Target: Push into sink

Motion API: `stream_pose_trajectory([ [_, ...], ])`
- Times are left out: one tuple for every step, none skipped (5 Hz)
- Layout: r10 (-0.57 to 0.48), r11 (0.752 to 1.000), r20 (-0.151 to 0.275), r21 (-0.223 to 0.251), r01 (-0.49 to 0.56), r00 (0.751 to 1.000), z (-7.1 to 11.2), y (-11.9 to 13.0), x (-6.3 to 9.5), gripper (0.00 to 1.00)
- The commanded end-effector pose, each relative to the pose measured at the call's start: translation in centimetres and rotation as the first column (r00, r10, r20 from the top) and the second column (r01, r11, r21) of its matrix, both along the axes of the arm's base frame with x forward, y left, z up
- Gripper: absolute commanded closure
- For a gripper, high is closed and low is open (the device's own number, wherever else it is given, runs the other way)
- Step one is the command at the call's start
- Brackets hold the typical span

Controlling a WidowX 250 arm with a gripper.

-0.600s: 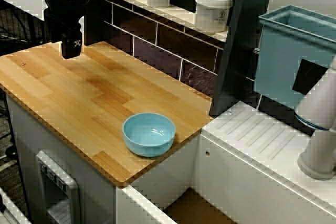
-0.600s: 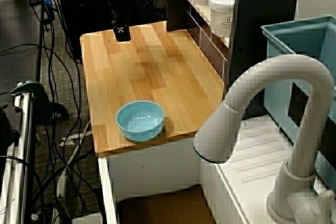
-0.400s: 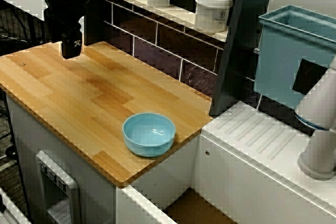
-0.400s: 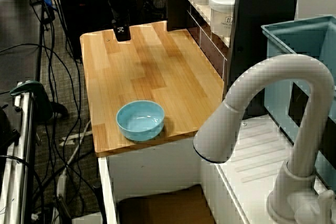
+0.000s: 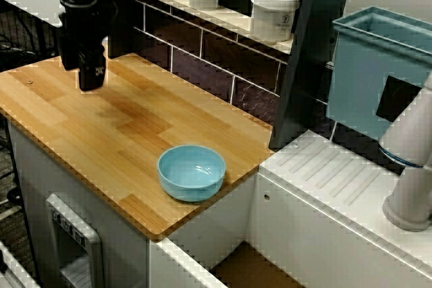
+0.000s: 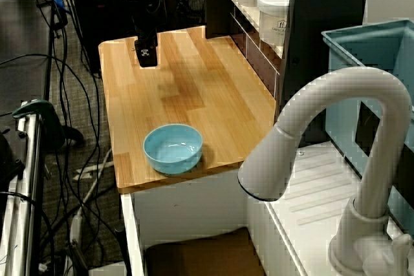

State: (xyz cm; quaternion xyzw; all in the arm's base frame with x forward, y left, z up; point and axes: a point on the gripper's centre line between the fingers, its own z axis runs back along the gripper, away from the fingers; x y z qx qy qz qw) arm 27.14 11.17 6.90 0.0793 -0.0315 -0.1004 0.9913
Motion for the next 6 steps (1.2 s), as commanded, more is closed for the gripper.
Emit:
stream_pose_trajectory([
  [-0.087, 0.996, 0.042, -0.027, 0.088, 0.995, 0.9, -4.0, -1.3, 0.0],
  [-0.114, 0.993, 0.047, -0.032, 0.116, 0.992, 0.6, -6.6, -1.5, 0.0],
  [-0.112, 0.994, 0.045, -0.01, 0.113, 0.993, 0.2, -7.7, -1.5, 0.0],
  [-0.119, 0.993, 0.038, -0.023, 0.119, 0.992, 0.0, -8.6, -1.2, 0.0],
  [-0.144, 0.989, 0.037, -0.009, 0.145, 0.989, 0.1, -9.6, -0.9, 0.0],
  [-0.177, 0.984, 0.027, -0.008, 0.178, 0.984, 0.1, -10.4, -1.0, 0.0],
])
